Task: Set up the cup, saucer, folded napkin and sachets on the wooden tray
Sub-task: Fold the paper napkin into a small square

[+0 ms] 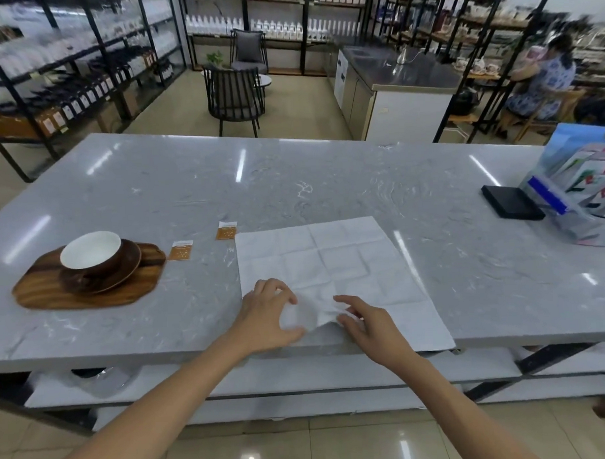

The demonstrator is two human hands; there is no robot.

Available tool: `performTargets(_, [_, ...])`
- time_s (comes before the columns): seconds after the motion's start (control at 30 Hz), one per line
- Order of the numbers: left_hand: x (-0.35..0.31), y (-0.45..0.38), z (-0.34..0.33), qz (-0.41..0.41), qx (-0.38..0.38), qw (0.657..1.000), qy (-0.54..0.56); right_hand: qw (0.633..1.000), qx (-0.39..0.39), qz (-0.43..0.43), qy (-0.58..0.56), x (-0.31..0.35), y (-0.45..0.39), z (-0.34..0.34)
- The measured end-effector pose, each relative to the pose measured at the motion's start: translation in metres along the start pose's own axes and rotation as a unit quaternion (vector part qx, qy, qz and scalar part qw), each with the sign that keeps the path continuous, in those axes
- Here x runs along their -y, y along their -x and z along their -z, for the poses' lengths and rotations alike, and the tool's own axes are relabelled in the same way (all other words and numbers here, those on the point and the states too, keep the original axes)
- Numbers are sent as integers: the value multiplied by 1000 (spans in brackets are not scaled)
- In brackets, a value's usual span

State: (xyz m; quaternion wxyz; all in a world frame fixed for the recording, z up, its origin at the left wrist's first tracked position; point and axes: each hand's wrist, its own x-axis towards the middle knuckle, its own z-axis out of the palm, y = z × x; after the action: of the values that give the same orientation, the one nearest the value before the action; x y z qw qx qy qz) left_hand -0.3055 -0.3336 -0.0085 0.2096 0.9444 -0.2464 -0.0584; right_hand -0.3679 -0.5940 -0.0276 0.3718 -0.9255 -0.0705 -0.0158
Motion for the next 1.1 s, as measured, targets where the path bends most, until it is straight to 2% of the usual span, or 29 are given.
performTargets(0.13, [-9,8,-17,-7,-15,997,-74,1000,-19,15,-13,24,-14,-1])
performTargets(0.2, [-11,11,-24,-1,-59,995,-75,1000,-18,17,-13,32,-21,-2])
performTargets(0.33, [-7,11,-22,-11,-162,986,-34,1000,8,23,-9,43,-27,-1])
performTargets(0.5, [6,15,7,-35,-200,978,45,986,72,40,142,31,-18,3])
performTargets(0.6, [20,19,28,-26,-223,972,62,985,69,18,157,15,-11,7])
performTargets(0.73, [41,21,53,50,-242,962,113,987,30,-8,157,-8,-5,39])
performTargets(0.87, [54,26,81,58,-262,955,129,992,-57,1,111,-22,0,87])
performTargets(0.93, [55,31,95,63,-262,949,165,992,-71,2,104,-21,1,111])
performTargets(1.1, [47,49,124,29,-172,955,239,995,-89,-23,47,0,9,165])
